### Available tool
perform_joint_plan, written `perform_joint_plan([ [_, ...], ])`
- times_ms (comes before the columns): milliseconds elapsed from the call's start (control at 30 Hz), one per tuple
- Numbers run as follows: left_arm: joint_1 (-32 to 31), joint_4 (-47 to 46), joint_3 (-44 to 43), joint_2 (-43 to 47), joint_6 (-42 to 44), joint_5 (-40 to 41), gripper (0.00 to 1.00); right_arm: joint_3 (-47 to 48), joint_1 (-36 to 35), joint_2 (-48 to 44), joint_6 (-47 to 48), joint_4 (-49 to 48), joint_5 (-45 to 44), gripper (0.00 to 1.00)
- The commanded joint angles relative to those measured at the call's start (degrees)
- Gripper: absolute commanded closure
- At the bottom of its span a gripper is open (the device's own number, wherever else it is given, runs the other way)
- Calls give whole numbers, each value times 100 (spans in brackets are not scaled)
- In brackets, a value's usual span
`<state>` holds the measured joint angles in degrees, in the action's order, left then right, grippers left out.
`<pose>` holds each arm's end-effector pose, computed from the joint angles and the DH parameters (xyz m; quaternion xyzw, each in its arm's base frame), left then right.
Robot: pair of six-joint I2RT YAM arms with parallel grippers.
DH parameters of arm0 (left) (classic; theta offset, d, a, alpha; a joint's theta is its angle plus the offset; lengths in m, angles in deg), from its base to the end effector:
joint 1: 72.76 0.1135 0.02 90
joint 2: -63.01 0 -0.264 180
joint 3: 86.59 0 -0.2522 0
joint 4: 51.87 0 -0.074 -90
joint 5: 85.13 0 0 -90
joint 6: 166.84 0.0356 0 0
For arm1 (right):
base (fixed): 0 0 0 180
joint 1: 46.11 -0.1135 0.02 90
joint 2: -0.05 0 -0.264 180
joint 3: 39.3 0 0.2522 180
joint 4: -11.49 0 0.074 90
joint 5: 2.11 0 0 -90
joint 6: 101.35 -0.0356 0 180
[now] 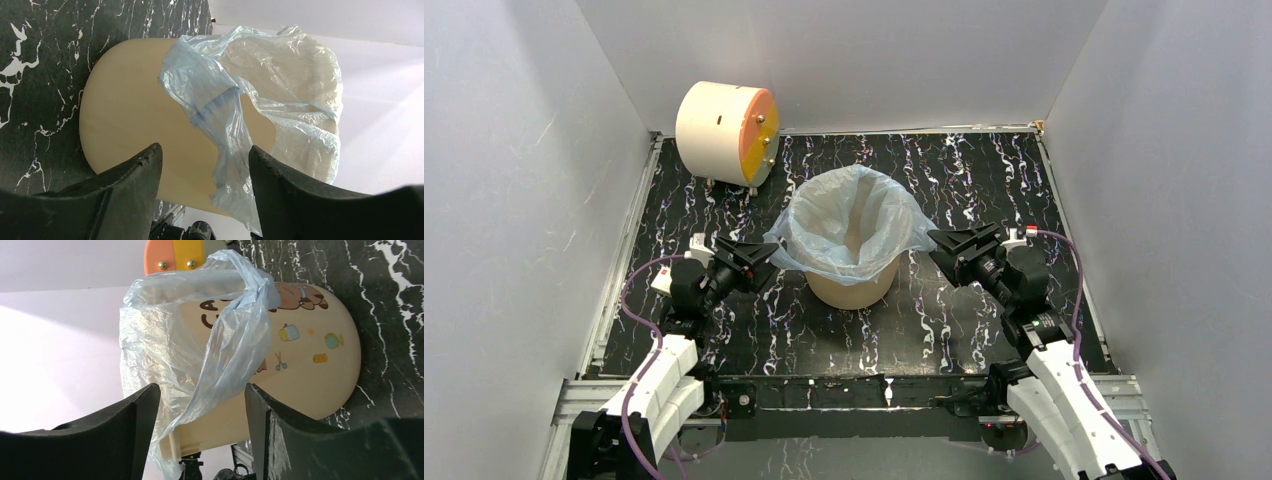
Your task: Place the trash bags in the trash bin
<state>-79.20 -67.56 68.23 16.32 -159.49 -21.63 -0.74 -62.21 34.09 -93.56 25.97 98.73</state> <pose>0.1759 -0.0358 0.2024 -0.3249 0.6632 -0.5789 0.3457 0.1518 0.0508 0.2623 0.3649 0.6721 0.5316 0.3640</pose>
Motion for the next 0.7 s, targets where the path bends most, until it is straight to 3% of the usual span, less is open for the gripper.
perform_joint_plan([
  [0, 28, -7, -198, 82, 4, -11, 38, -88, 19, -81, -210, -754, 283, 30],
  [100, 28, -24, -194, 77, -5, -4, 38, -110, 19, 181, -283, -906, 610, 37],
  [200, 28, -42, -194, 73, -23, -13, 38, -218, 18, 501, -434, -1354, 955, 50],
  [400, 28, -2, -193, 90, -24, -30, 38, -234, 19, 773, -514, -1629, 1176, 35],
  [500, 28, 27, -186, 99, -23, -24, 38, -216, 17, 591, -441, -1300, 963, 35],
  [600, 28, -14, -176, 99, -32, -23, 39, -355, 19, 338, -550, -1133, 721, 53],
  [667, 28, -25, -184, 99, -32, -33, 39, -421, 12, 237, -662, -980, 667, 74],
])
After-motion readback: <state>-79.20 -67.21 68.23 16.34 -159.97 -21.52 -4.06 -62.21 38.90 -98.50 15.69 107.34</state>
